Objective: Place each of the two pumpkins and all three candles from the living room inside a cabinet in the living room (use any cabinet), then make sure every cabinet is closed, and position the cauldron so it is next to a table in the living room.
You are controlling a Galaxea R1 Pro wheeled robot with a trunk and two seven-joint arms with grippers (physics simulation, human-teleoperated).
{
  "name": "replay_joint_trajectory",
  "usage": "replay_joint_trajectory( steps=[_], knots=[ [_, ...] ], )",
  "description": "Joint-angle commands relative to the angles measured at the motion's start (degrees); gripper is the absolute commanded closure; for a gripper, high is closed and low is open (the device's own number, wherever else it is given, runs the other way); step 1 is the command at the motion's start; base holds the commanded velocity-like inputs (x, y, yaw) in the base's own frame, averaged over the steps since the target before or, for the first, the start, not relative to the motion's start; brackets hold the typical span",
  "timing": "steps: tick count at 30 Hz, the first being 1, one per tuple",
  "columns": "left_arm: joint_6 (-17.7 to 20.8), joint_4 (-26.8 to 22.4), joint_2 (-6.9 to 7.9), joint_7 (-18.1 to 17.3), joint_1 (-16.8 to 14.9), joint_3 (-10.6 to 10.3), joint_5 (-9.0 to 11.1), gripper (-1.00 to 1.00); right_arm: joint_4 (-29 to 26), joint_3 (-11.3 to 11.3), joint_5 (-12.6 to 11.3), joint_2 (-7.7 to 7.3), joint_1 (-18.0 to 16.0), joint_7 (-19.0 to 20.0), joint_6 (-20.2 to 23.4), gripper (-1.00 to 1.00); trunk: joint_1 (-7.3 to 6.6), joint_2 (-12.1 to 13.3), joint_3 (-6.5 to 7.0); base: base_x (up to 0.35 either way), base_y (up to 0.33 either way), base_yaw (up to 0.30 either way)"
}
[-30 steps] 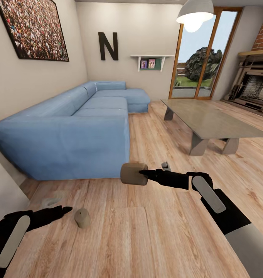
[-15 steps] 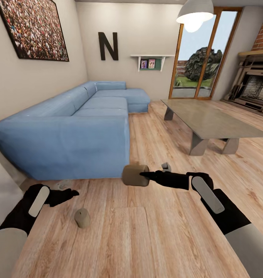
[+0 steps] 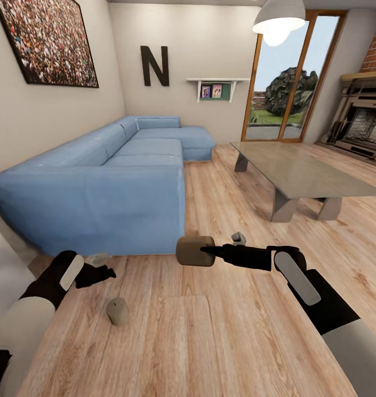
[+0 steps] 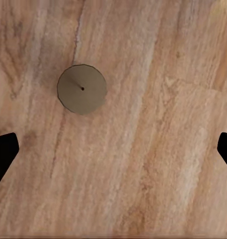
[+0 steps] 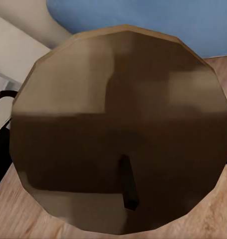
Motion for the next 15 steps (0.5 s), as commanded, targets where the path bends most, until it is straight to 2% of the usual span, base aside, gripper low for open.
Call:
replay_joint_trajectory(
  steps=[1,8,15],
  knots=[
    [0.2,0.4,-0.26,0.6,-0.1,-0.2,0.0,-1.0,0.0,0.1,0.3,-0.03,0.0,0.3,0.1,1.0,-0.01,0.0,-0.05,0.0,0.0,0.0],
    [-0.7,1.7,-0.92,0.7,-0.1,-1.9,-3.3,-1.0,0.1,0.1,0.2,-0.13,0.0,0.3,0.0,1.0,-0.01,0.0,-0.05,0.0,0.0,0.0],
    [-1.0,1.7,-0.88,0.7,-0.1,-2.1,-3.7,-1.0,0.1,0.1,0.1,-0.2,0.0,0.3,0.0,1.0,-0.01,0.0,-0.05,0.177,0.077,0.0]
  ],
)
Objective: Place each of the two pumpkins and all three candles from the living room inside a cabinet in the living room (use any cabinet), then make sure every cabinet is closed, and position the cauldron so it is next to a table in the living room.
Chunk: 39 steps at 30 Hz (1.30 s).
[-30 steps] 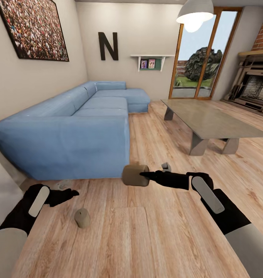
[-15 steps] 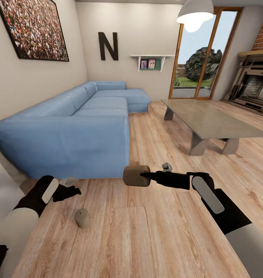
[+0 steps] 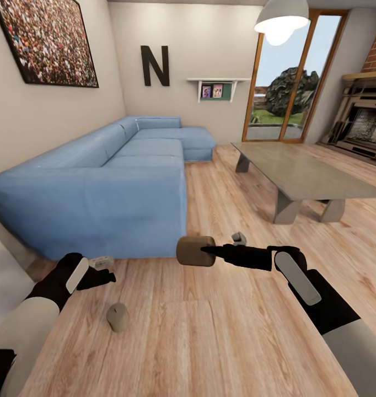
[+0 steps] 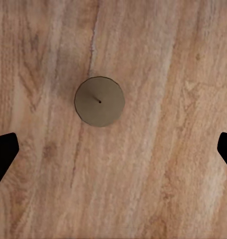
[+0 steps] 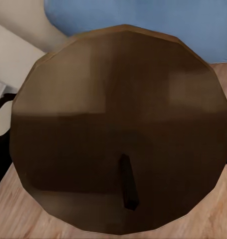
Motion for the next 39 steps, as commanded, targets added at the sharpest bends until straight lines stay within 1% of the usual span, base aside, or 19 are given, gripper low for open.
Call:
replay_joint_trajectory(
  steps=[1,18,22,27,30,32,39],
  knots=[
    [0.2,-0.1,0.04,0.6,0.0,-0.3,0.6,-1.0,0.0,0.0,0.1,-0.04,0.0,0.2,0.1,1.0,0.01,0.0,-0.05,0.104,0.029,0.0],
    [0.1,0.4,-0.05,0.6,0.0,-0.3,0.7,-1.0,-0.1,0.0,0.1,-0.01,0.0,0.2,0.1,1.0,0.01,0.0,-0.05,0.107,0.034,0.0],
    [-0.1,1.1,-0.04,0.5,0.1,-1.2,0.6,-1.0,-0.1,0.0,0.1,-0.04,0.0,0.2,0.1,1.0,0.01,0.0,-0.05,0.015,0.0,0.0],
    [-0.8,1.4,0.01,0.5,0.1,-1.5,0.6,-1.0,-0.1,0.0,0.1,-0.04,0.0,0.2,0.1,1.0,0.01,0.0,-0.05,0.002,0.0,0.0],
    [-2.3,1.8,0.06,0.5,0.1,-1.5,0.8,-1.0,-0.1,0.0,0.1,-0.04,0.0,0.2,0.1,1.0,0.08,-0.1,-0.72,0.0,0.0,0.0],
    [-3.3,3.1,0.02,0.5,0.1,-1.5,0.6,-1.0,-0.1,0.0,0.1,-0.04,0.0,0.2,0.1,1.0,0.13,-0.1,-1.16,0.0,0.0,0.0],
    [-4.9,4.6,0.06,0.5,0.1,-1.7,0.6,-1.0,-0.6,0.0,-0.4,-0.04,0.0,0.3,0.1,1.0,0.31,-0.2,-2.71,0.0,0.0,0.0]
  ],
)
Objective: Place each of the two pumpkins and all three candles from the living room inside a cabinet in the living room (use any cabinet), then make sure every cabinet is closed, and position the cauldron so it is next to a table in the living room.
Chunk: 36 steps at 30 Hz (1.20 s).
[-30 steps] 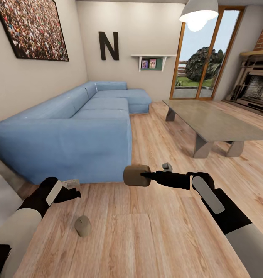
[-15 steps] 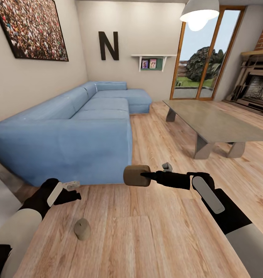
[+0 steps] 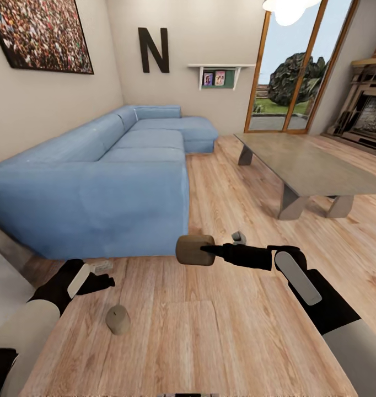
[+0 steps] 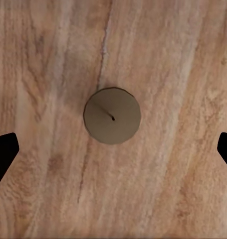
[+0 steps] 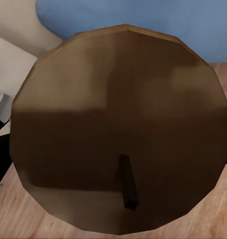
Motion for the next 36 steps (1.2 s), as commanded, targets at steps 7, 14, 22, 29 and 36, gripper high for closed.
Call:
replay_joint_trajectory(
  steps=[7,14,22,29,36],
  knots=[
    [-0.3,0.5,0.03,0.5,0.0,-0.5,0.6,-1.0,-0.3,0.1,0.1,-0.04,-0.1,0.3,0.1,1.0,0.16,-0.1,-1.61,0.0,0.0,0.0],
    [-1.6,0.5,0.02,0.5,0.0,-0.5,0.7,-1.0,-0.6,0.1,0.5,-0.02,-0.1,0.3,0.0,1.0,0.34,-0.2,-3.16,0.0,0.0,0.0],
    [-3.2,0.5,0.02,0.5,0.0,-0.6,0.8,-1.0,-0.6,0.1,0.6,0.04,0.0,0.3,0.0,1.0,0.55,-0.3,-4.93,0.0,0.0,0.0],
    [-4.8,2.3,0.01,0.4,0.0,-0.6,0.7,-1.0,-0.6,0.1,0.7,0.05,-0.1,0.3,0.0,1.0,0.73,-0.4,-6.48,0.0,0.0,0.0],
    [-6.1,2.5,0.01,0.4,0.0,-1.4,0.7,-1.0,-0.6,0.1,0.7,0.05,-0.1,0.3,0.0,1.0,0.81,-0.5,-7.15,0.0,0.0,0.0]
  ],
)
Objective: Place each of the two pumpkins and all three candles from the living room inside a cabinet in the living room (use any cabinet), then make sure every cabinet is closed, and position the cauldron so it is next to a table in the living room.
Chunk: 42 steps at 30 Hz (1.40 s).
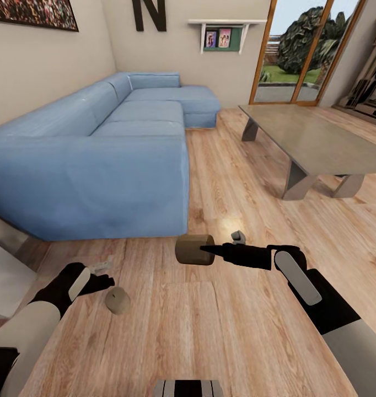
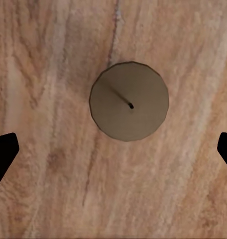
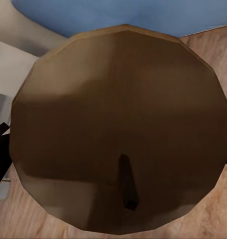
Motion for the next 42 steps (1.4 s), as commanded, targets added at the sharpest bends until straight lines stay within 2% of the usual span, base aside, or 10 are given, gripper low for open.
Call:
replay_joint_trajectory(
  steps=[1,8,19,35,42],
  knots=[
    [0.0,0.0,0.07,0.5,0.0,-0.8,0.6,-1.0,0.0,0.0,0.2,-0.04,0.0,0.3,0.1,1.0,-0.01,0.0,-0.05,0.0,0.0,0.0],
    [-0.5,0.0,0.0,0.2,0.0,-1.6,0.8,-1.0,0.0,0.0,0.2,-0.04,0.0,0.3,0.1,1.0,-0.01,0.0,-0.05,0.031,0.0,0.0],
    [-0.6,0.0,-0.17,-0.1,0.0,-1.9,0.8,-1.0,0.0,0.0,0.2,-0.04,0.0,0.3,0.1,1.0,-0.01,0.0,-0.05,0.275,0.0,0.0],
    [-1.5,1.4,-0.19,-0.3,0.0,-1.9,0.8,-1.0,0.0,0.0,0.2,-0.04,0.0,0.3,0.1,1.0,-0.01,0.0,-0.05,0.051,0.029,0.0],
    [-3.1,2.4,-0.23,-0.3,0.0,-1.9,0.8,-1.0,0.0,0.0,0.2,-0.04,0.0,0.3,0.1,1.0,0.17,-0.1,-1.6,0.0,0.0,0.0]
  ],
)
